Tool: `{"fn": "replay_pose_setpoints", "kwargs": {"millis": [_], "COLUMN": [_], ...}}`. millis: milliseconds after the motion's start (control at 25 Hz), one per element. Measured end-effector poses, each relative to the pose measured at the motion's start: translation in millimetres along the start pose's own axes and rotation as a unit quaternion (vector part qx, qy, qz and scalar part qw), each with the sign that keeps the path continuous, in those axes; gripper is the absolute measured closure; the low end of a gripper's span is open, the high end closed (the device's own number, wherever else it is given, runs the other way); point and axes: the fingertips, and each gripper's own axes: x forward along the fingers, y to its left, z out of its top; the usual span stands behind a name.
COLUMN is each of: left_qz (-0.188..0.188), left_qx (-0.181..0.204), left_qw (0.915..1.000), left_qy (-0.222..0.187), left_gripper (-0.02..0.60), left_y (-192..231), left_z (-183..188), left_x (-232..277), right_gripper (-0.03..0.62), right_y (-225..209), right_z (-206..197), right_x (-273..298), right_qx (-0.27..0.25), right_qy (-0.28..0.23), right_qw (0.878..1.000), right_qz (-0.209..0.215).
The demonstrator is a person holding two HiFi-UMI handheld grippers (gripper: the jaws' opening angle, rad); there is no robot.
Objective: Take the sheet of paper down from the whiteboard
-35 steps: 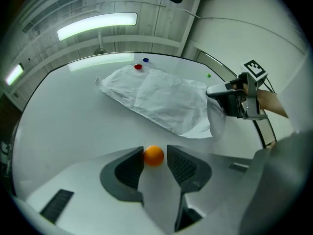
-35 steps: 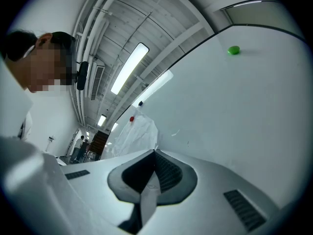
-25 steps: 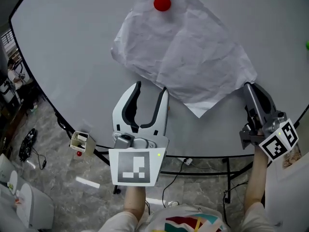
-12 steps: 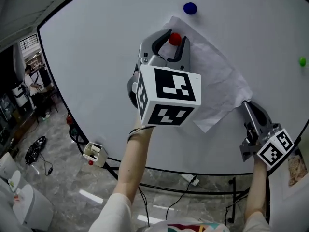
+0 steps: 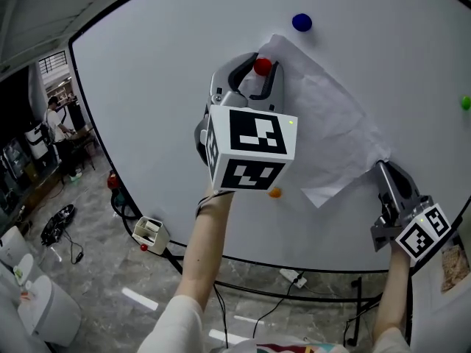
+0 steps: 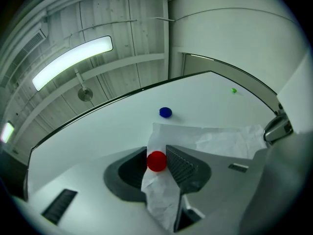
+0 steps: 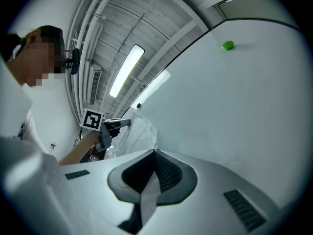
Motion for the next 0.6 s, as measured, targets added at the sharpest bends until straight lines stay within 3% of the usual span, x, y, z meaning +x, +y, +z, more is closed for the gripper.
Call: {"fn": "replay_pose_setpoints", "kwargs": {"millis": [280, 600], "left_qz": [0.053, 0.067], "left_qx": [-0.020, -0.046], "left_qw": [0.9984, 0.9967], "left_qy": [0.008, -0.007], "left_gripper": [0.416, 0.416], "left_y": [54, 75], "left_z": [-21, -32], "left_x": [-9, -15], "right_gripper": [0.580, 0.580], "right_y": [0, 1], "right_z": [-3, -3], "right_x": [-1, 2], "right_qx": [-0.004, -0.011], "right_qy": [0.009, 0.016], "right_qw": [1.000, 1.000], "right_qz": [-0.008, -0.011]}}
